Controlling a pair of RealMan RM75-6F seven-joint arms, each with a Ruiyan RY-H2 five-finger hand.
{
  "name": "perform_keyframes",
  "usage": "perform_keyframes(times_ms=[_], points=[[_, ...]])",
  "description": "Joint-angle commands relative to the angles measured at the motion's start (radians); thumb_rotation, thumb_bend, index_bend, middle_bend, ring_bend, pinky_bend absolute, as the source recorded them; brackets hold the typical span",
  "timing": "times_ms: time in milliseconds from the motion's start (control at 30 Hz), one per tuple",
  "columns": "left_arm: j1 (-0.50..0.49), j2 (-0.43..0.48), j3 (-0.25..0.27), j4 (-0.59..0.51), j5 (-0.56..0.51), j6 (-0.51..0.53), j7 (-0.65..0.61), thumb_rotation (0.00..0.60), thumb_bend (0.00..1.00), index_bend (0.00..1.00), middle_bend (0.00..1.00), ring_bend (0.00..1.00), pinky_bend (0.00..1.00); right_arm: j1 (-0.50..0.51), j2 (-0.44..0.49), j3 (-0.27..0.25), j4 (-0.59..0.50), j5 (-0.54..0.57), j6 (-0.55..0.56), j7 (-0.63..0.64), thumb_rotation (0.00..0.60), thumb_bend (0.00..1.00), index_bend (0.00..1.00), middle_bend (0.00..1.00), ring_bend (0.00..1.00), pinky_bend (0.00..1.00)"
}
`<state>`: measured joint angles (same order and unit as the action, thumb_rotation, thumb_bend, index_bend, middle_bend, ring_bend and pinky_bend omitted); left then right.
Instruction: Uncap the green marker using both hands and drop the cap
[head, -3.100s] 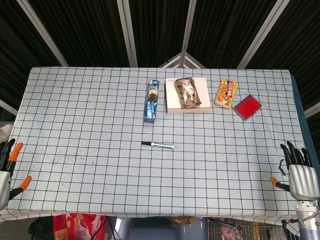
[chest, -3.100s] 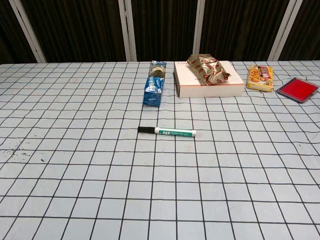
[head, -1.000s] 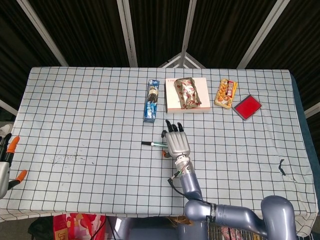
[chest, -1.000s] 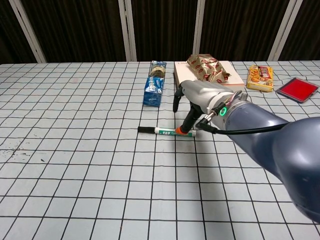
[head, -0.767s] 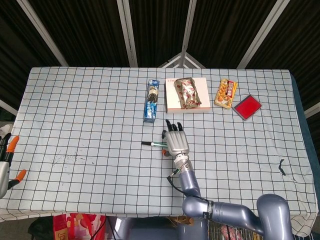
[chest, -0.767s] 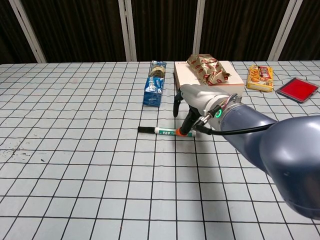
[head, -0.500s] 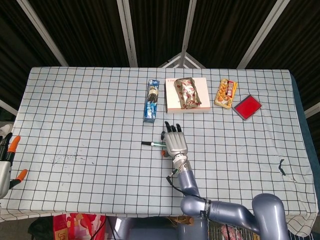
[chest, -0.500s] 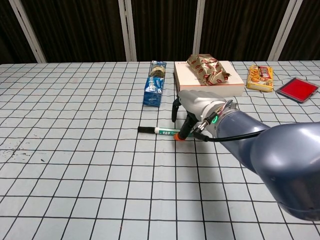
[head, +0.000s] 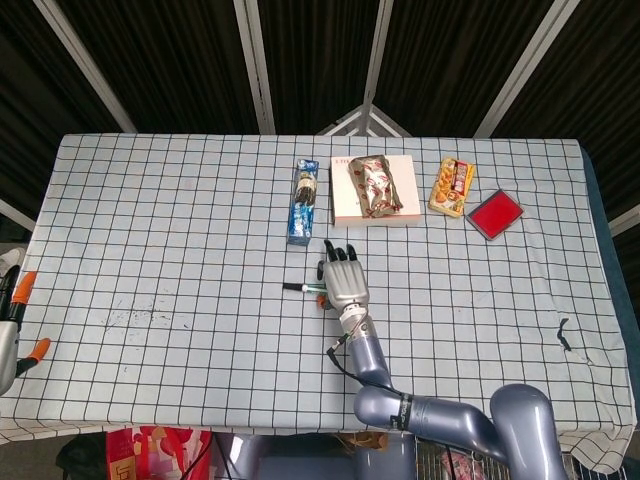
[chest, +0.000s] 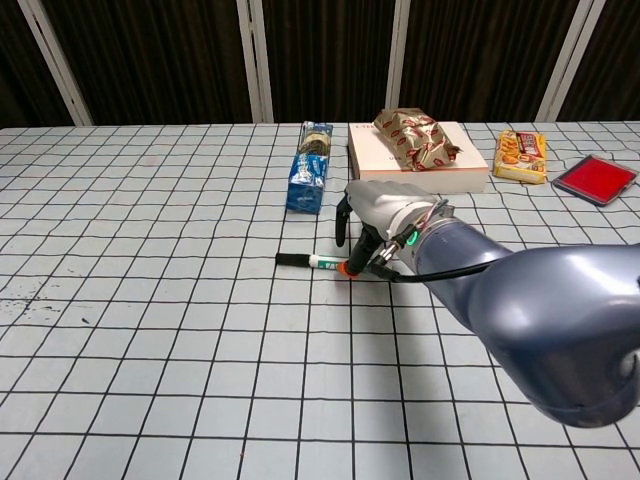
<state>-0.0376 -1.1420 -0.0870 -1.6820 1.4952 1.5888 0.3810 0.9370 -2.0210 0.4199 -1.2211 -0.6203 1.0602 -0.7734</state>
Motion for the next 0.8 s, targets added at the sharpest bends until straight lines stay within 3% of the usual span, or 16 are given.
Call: perform_keyframes(times_ms=[33, 800], points=[[0.000, -0.001, 0.001, 0.002, -0.001, 0.000, 0.004, 0.600, 0.29, 0.07, 0.00, 0.00, 0.00, 0.005, -0.004, 0.001, 0.013, 0.005, -0.006, 0.003, 0.600, 0.32, 0.48, 0.05, 0.13, 0.05], [-0.011, -0.015, 0.007, -0.022, 0.001, -0.003, 0.063, 0.600, 0.29, 0.07, 0.00, 0.00, 0.00, -0.027, 0.035, -0.039, 0.011, -0.003, -0.023, 0.059, 0.600, 0.35, 0.50, 0.05, 0.13, 0.05]])
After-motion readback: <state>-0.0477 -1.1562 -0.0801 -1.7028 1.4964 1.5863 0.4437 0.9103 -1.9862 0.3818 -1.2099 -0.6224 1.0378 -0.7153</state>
